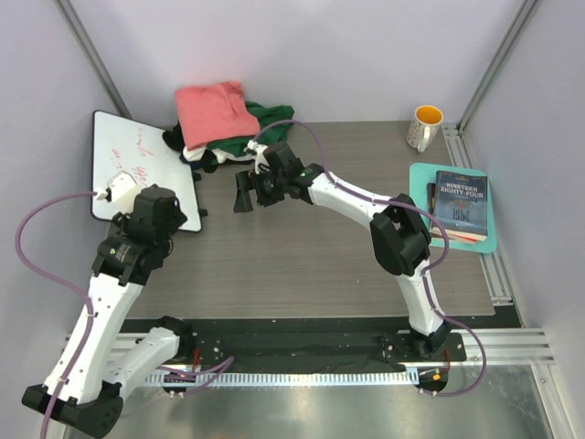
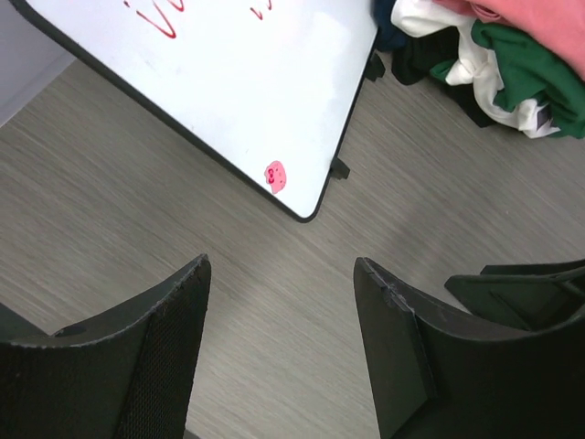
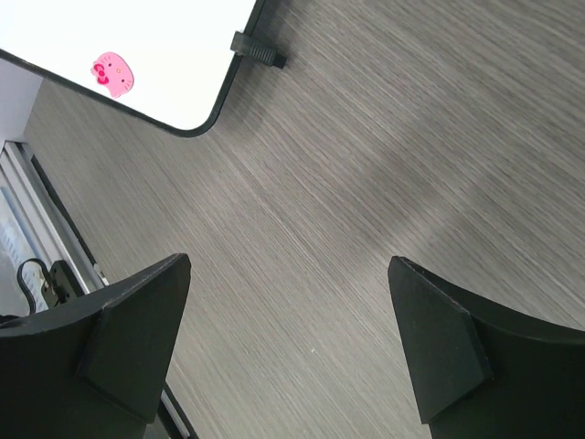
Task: Fold and stack the t-shirts
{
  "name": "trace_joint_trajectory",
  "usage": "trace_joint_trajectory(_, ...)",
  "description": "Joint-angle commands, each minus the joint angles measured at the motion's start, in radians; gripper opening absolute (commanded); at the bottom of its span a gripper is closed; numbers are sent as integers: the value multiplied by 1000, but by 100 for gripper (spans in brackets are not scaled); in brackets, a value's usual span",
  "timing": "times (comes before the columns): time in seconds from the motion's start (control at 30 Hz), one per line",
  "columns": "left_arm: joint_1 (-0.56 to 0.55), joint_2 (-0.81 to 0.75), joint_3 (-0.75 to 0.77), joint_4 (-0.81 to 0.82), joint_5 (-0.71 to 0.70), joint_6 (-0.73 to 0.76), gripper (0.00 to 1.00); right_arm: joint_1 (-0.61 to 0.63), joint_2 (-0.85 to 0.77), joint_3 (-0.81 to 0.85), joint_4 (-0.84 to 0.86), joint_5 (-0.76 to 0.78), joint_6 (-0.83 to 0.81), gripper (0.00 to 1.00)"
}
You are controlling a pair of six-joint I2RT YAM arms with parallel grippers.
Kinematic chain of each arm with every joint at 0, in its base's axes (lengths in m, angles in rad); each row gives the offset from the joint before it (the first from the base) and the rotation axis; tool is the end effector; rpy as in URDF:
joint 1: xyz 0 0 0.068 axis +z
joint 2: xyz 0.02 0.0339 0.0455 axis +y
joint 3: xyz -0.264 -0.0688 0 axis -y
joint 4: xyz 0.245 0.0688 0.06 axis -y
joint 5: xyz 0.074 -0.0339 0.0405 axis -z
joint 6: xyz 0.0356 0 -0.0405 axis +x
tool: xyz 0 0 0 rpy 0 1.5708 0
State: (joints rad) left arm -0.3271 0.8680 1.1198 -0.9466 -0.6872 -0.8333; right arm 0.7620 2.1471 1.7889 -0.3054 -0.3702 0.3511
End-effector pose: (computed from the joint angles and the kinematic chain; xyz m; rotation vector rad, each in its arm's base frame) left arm 0.1490 -0.0267 0.3691 -0.8504 1.9089 0.0876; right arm 0.3520 0.3537 0.2391 -0.6956 2.2769 0.9875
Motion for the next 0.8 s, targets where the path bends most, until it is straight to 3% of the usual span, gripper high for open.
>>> trace_joint_trajectory(0.0, -3, -29, -14, -40, 23, 23, 65, 2, -65, 63, -87, 46, -23, 95)
trace_joint_trajectory(0.3, -3, 36, 3, -72, 66, 59, 66, 8, -66, 131, -193, 91, 2, 95)
trace_joint_trajectory(0.53, -3, -113, -159, -43, 18, -10, 69, 103, 66, 384, -268, 70, -6, 97)
trace_joint_trajectory(0.77, -3, -132, -123, -150, 2, -21, 71, 171, 174, 530, -268, 67, 14, 99)
